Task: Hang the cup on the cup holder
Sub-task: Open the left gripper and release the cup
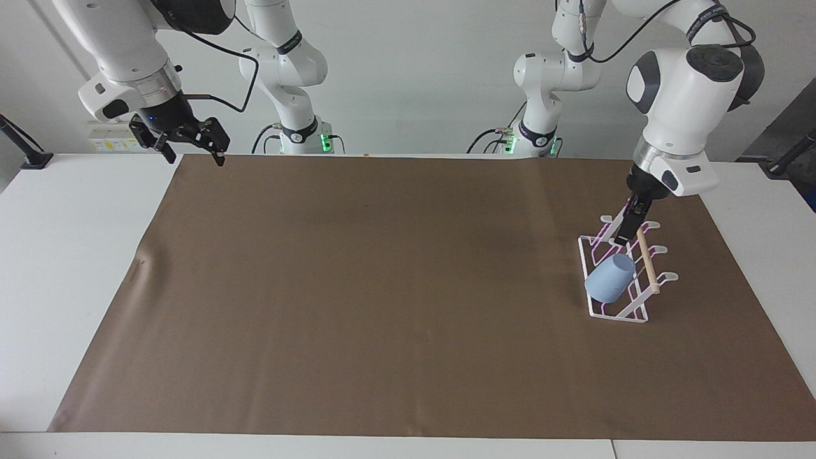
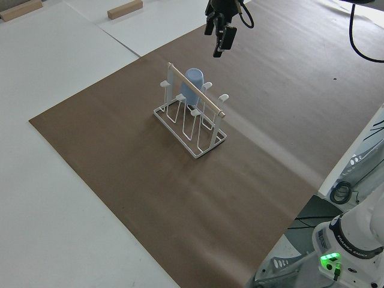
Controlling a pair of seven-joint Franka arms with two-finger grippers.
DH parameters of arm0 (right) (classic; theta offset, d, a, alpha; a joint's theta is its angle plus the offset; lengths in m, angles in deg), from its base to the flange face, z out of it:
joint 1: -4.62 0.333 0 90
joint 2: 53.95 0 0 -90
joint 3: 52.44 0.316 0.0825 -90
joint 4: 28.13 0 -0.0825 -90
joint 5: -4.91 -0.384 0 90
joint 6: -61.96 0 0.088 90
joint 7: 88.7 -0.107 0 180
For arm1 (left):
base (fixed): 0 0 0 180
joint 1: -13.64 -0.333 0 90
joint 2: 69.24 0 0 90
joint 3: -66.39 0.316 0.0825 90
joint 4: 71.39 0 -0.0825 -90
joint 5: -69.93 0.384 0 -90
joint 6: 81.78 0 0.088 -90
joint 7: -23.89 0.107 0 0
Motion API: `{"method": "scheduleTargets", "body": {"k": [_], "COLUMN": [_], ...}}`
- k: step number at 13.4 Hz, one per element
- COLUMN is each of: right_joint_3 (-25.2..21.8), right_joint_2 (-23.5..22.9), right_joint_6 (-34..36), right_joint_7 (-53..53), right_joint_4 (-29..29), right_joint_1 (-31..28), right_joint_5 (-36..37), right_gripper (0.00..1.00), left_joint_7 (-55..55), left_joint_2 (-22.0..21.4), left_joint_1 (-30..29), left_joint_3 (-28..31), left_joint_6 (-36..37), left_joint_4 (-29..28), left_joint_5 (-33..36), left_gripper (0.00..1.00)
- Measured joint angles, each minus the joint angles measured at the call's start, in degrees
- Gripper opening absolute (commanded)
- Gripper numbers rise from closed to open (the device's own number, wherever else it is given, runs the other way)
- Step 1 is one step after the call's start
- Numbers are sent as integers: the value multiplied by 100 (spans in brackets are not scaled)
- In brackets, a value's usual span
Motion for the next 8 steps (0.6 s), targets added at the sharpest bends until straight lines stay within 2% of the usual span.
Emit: {"method": "scheduleTargets", "body": {"k": [8], "right_joint_3": [1], "right_joint_2": [0], "right_joint_6": [0], "right_joint_7": [0], "right_joint_4": [1], "right_joint_1": [1], "right_joint_5": [0], "right_gripper": [100], "left_joint_7": [3119], "left_joint_2": [-405], "left_joint_1": [30], "left_joint_3": [-56], "left_joint_6": [832], "left_joint_4": [0], "left_joint_5": [-280], "left_gripper": [100]}}
